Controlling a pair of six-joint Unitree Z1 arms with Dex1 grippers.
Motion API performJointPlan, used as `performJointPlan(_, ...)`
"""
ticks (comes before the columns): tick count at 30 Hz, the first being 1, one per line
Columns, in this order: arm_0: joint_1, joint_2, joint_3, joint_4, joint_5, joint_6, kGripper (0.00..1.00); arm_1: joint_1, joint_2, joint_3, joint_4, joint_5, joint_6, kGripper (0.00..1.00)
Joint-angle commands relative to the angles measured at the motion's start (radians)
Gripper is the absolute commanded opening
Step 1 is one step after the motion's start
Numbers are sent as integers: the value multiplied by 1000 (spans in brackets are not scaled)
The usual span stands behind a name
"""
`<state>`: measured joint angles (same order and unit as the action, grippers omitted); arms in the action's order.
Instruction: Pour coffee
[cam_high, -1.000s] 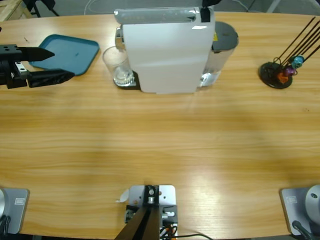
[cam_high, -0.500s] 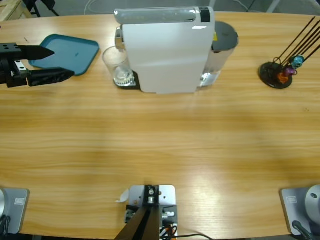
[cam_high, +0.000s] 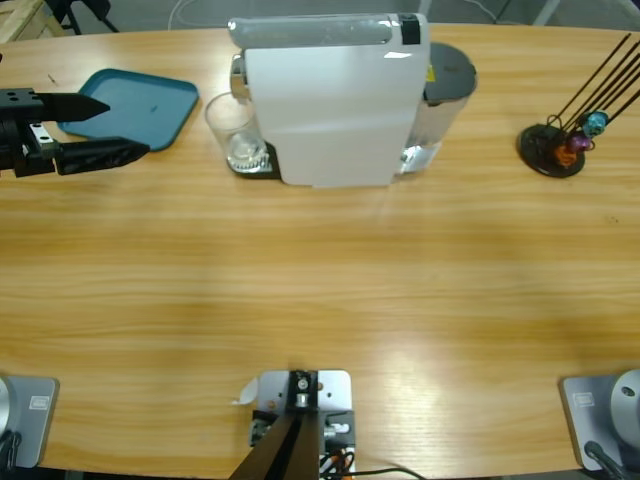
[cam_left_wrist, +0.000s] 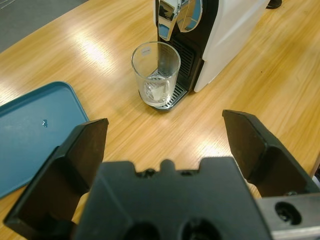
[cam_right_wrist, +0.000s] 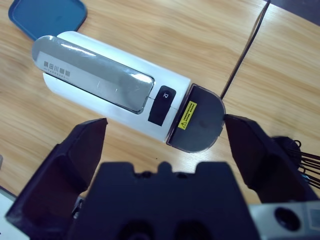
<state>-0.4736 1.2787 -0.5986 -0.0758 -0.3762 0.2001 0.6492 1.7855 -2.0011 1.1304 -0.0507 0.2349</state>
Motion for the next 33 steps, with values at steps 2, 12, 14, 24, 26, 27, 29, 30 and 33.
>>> performJointPlan(2,-14,-11,37,-12,-20,1,1000,12,30,55,7,15,15,1000)
performJointPlan(12,-14,-7,41,-12,-20,1,1000,11,22,58,9,19,15,1000)
performJointPlan(14,-14,-5,41,-12,-20,1,1000,11,16,56,9,20,15,1000)
performJointPlan(24,-23,-16,41,-12,-24,1,1000,23,8,66,11,24,23,1000)
performJointPlan(26,-24,-17,42,-12,-24,1,1000,23,6,60,12,23,23,1000)
performJointPlan(27,-25,-17,42,-12,-24,1,1000,23,4,53,14,20,23,1000)
performJointPlan(29,-25,-21,42,-12,-24,1,1000,23,1,42,20,16,23,1000)
performJointPlan(30,-26,-22,42,-12,-24,1,1000,23,0,38,25,15,23,1000)
performJointPlan(33,-26,-19,44,-12,-24,1,1000,23,2,28,47,15,18,1000)
